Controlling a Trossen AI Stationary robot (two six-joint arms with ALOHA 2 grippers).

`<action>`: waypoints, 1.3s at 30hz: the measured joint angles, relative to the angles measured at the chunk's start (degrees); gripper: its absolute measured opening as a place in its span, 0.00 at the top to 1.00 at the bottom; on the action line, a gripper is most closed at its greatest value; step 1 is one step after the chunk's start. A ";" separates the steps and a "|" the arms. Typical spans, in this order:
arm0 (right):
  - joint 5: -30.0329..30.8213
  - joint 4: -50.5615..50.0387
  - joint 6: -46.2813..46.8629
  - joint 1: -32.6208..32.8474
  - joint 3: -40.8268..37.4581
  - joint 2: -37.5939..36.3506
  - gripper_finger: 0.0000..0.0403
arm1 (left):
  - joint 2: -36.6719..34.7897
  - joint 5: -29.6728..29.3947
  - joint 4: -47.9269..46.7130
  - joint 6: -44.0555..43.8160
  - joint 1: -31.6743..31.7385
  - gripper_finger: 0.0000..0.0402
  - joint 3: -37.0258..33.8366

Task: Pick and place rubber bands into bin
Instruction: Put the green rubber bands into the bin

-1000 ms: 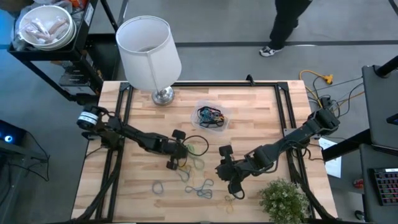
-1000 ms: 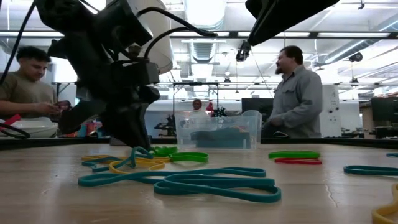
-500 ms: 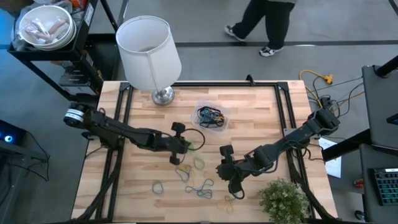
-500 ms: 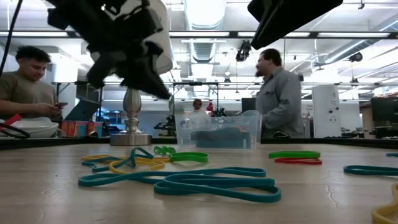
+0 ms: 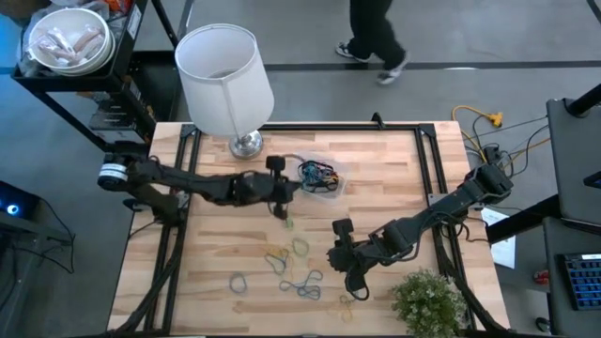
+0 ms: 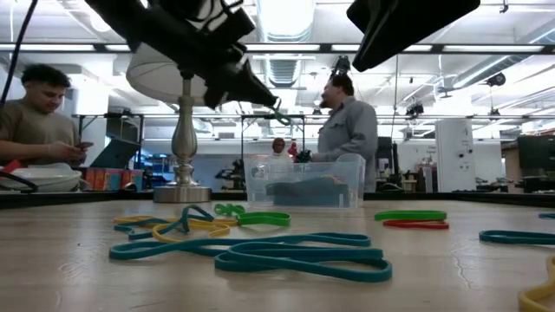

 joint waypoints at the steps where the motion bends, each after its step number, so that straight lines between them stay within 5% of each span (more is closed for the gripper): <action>1: 0.00 0.00 -0.02 0.00 0.00 0.00 0.85 | 0.23 1.02 1.37 0.23 1.13 1.00 0.00; 8: 0.00 0.00 -0.13 0.00 0.00 0.00 0.84 | 2.44 8.08 6.67 0.00 7.68 1.00 0.33; 28: -0.05 -0.35 0.31 -0.02 -0.15 0.00 0.85 | 18.04 6.96 6.19 -1.54 12.94 1.00 8.21; 39: -0.07 -0.32 1.66 0.00 -0.80 0.00 0.86 | 18.74 4.24 5.37 -1.56 12.72 0.76 8.46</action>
